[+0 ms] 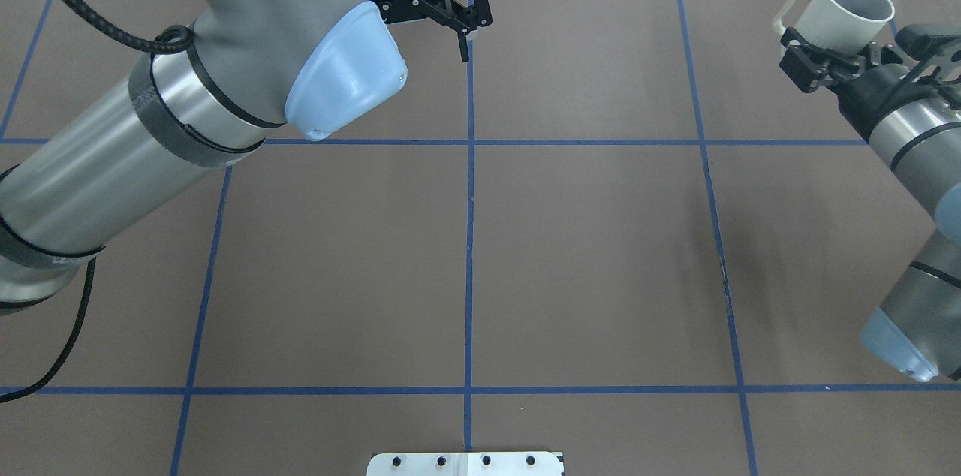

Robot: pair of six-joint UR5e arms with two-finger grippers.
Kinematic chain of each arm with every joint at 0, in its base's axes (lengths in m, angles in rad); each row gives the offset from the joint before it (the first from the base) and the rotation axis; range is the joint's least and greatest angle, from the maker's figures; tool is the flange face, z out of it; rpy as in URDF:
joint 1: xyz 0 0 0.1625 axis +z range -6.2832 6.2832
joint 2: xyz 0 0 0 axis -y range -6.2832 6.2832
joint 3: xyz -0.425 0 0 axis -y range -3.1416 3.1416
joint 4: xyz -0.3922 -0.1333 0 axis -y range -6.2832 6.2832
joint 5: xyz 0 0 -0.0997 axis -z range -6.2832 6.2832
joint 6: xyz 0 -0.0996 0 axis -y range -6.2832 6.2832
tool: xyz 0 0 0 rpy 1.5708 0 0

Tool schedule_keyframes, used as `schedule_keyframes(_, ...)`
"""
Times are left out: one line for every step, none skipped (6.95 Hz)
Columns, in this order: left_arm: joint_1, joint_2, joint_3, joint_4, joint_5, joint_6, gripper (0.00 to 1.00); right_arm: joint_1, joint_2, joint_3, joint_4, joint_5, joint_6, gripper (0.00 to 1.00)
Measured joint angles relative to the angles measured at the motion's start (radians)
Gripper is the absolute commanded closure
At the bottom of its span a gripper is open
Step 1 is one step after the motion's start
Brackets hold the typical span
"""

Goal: Left arm hands cup to right arm to dump lemon

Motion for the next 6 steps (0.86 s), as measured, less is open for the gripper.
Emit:
schedule_keyframes(0.001,0.000,0.000,-0.001,0.001,-0.001,0.00,0.020,-0.035,-0.002,0.023,0.016,0.059,1.00)
schedule_keyframes(0.001,0.000,0.000,-0.001,0.002,-0.001,0.00,0.030,-0.069,-0.012,0.083,0.027,0.156,1.00)
schedule_keyframes(0.001,0.000,0.000,-0.001,0.004,-0.001,0.00,0.034,-0.119,-0.032,0.167,0.047,0.226,1.00)
schedule_keyframes(0.004,0.000,0.001,-0.001,0.011,-0.003,0.00,0.039,-0.186,-0.046,0.242,0.070,0.258,1.00)
schedule_keyframes(0.010,-0.001,0.001,-0.002,0.021,-0.012,0.00,0.043,-0.254,-0.072,0.331,0.082,0.295,1.00)
schedule_keyframes(0.019,-0.002,0.001,-0.003,0.026,-0.025,0.00,0.051,-0.302,-0.138,0.450,0.097,0.354,1.00)
